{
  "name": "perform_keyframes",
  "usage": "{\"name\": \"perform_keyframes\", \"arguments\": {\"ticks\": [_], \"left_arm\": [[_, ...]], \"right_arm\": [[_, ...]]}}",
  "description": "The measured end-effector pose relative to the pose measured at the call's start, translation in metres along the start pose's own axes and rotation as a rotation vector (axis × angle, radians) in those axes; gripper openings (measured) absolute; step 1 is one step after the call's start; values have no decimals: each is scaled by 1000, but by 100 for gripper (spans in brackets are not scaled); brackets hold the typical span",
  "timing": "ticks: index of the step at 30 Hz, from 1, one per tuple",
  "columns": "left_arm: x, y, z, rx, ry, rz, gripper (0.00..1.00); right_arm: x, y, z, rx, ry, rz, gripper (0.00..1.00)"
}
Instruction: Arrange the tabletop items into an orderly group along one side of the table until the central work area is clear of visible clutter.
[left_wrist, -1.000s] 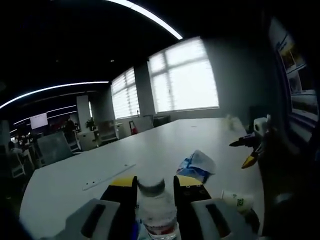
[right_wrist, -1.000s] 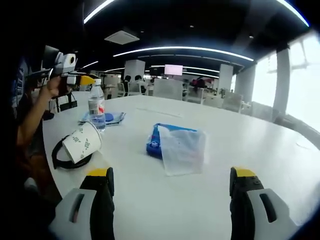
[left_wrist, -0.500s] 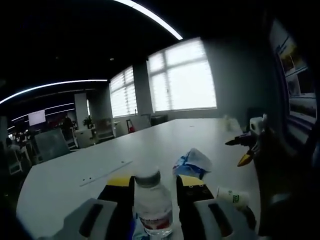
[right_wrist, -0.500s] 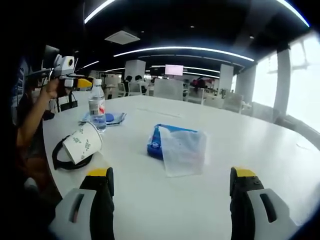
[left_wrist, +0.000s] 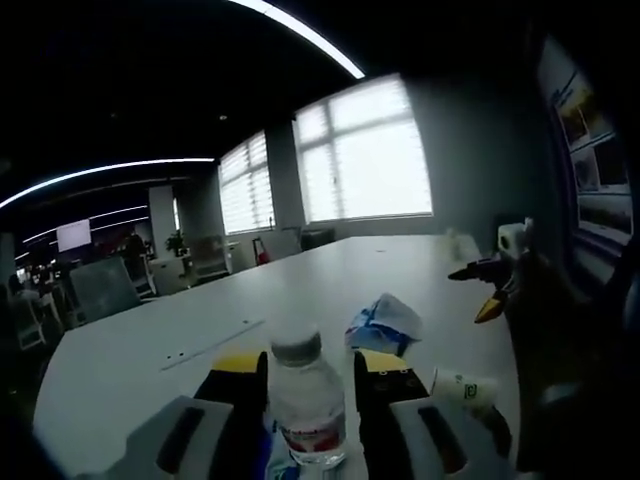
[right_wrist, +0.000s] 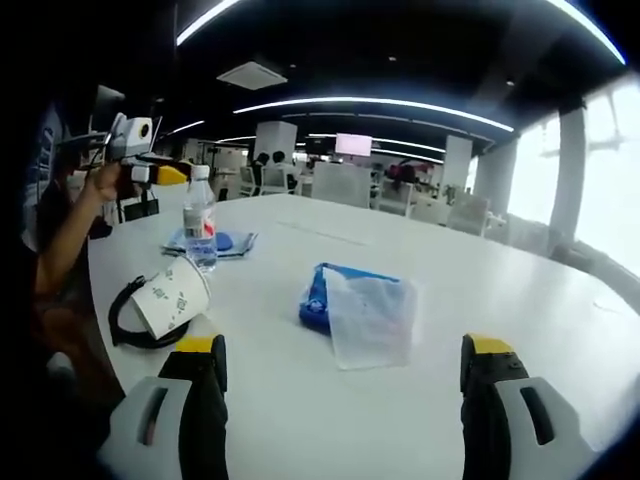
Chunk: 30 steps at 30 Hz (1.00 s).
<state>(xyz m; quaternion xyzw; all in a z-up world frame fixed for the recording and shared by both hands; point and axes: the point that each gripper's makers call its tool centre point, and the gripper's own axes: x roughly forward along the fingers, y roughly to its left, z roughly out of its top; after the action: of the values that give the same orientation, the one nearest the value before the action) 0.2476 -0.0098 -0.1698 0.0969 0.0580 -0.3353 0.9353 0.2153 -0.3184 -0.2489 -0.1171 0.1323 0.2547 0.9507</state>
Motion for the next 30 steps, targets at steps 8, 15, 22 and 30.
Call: {"name": "perform_keyframes", "arguments": {"ticks": [8,15,22,30], "left_arm": [[-4,-4,-2,23,4,-17,42],[-10,-6,-2,15,-10,-28,47],[-14,-12,-7,19,-3,-35,51],[-18,-11,-12,9,-4,-32,51]], "right_arm": [[6,9,12,-24,-8,22,94],[12,19,25,-30,-31,57,95],[21,33,44,-57,-56,103,95],[33,48,69,-81,-86,150,95]]}}
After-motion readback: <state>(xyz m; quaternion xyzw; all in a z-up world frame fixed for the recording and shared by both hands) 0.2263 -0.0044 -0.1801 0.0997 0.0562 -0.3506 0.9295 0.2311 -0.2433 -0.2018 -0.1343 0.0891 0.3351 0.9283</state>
